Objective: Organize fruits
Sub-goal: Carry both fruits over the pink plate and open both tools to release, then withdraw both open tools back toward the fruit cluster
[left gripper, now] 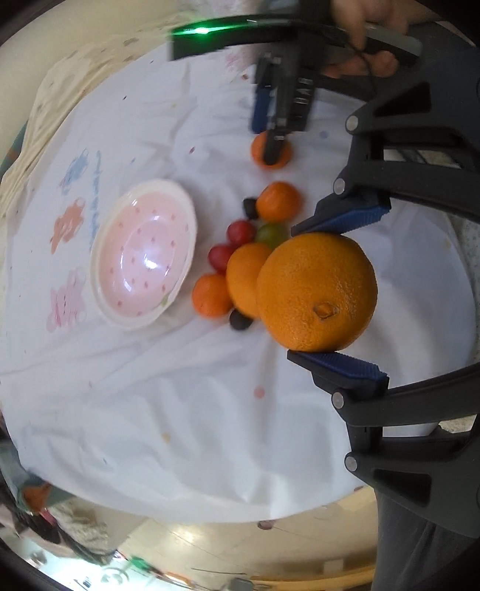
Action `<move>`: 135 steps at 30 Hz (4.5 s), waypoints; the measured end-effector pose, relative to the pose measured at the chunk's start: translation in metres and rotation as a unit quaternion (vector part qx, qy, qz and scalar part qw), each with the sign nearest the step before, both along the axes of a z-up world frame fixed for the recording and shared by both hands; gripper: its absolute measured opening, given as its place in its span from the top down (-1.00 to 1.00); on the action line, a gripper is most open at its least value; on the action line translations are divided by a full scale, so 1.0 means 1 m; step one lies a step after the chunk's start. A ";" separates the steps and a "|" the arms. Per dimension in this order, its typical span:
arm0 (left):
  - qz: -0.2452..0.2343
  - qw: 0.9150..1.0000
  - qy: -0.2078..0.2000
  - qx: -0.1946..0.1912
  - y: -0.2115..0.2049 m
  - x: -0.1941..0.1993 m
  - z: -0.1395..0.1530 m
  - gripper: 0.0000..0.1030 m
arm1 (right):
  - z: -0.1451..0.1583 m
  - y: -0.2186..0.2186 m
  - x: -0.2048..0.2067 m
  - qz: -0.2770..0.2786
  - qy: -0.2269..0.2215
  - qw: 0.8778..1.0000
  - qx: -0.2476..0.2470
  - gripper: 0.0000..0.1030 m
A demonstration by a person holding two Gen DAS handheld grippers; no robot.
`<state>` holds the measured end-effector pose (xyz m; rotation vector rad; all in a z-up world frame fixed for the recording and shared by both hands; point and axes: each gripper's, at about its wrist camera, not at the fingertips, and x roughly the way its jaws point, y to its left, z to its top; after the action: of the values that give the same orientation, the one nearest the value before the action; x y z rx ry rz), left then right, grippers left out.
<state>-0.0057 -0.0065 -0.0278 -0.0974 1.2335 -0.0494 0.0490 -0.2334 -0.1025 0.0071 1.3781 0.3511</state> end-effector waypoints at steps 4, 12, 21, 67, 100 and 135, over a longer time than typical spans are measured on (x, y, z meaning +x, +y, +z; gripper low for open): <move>0.011 1.000 -0.003 0.000 -0.001 0.004 -0.008 -0.04 | -0.004 0.003 -0.002 0.010 -0.005 1.000 -0.024 0.06; 0.022 1.000 -0.001 -0.001 0.003 0.001 -0.009 -0.04 | 0.014 0.003 -0.006 0.008 -0.041 0.999 -0.008 0.10; 0.034 0.999 -0.017 0.016 0.006 0.002 0.006 -0.04 | 0.047 -0.005 -0.005 -0.012 -0.084 0.994 0.068 0.11; -0.011 0.999 -0.045 0.006 -0.018 0.217 -0.043 -0.04 | 0.010 0.041 0.213 0.030 -0.061 0.993 0.097 0.10; -0.026 1.000 -0.014 0.009 -0.023 0.226 -0.061 -0.66 | 0.016 0.023 0.226 -0.027 -0.054 0.980 0.190 -0.39; -0.010 0.992 -0.117 0.054 0.008 0.096 0.047 -0.66 | 0.086 -0.010 0.094 -0.040 -0.142 0.973 0.177 -0.63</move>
<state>0.0908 0.0020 0.0195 0.0149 1.0007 -0.0107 0.1431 -0.2429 -0.0164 0.2951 1.0169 0.5063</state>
